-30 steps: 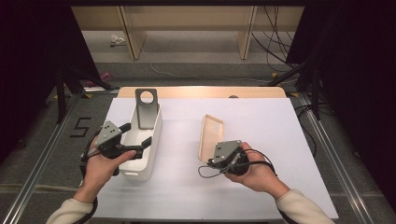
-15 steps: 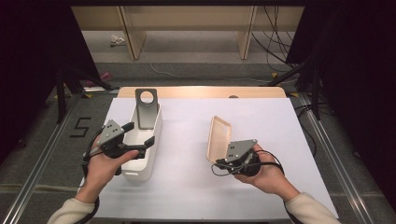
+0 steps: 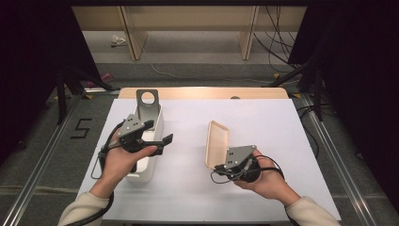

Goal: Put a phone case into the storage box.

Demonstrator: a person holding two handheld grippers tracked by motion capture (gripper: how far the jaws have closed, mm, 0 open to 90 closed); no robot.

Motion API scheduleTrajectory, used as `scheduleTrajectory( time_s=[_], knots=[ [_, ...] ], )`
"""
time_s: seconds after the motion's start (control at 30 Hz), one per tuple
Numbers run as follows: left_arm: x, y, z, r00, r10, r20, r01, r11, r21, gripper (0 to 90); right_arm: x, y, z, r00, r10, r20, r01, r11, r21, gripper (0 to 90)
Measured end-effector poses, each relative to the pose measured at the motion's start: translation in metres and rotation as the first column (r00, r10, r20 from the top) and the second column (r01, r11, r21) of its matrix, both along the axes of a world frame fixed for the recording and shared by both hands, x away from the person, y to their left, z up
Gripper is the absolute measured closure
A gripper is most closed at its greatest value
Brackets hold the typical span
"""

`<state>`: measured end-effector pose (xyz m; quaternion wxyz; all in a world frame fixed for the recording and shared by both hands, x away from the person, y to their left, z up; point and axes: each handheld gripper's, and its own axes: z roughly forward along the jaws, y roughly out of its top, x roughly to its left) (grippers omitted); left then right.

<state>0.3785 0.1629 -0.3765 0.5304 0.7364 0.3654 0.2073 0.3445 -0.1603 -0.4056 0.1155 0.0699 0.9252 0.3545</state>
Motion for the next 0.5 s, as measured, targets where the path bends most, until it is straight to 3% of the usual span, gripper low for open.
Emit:
scheduleTrajectory(
  time_s=[0.17, 0.5],
  knots=[
    [0.011, -0.022, 0.009, 0.9996, -0.028, 0.001, 0.028, 0.9990, 0.036, 14.4, -0.001, 0.002, 0.000, 1.0000, 0.007, 0.001, -0.007, 1.000, 0.002, 86.7],
    [0.028, -0.064, 0.015, 0.9948, -0.095, -0.036, 0.096, 0.9942, 0.046, 17.2, -0.002, 0.003, 0.002, 1.0000, 0.009, 0.003, -0.009, 1.000, 0.006, 86.7]
  ],
)
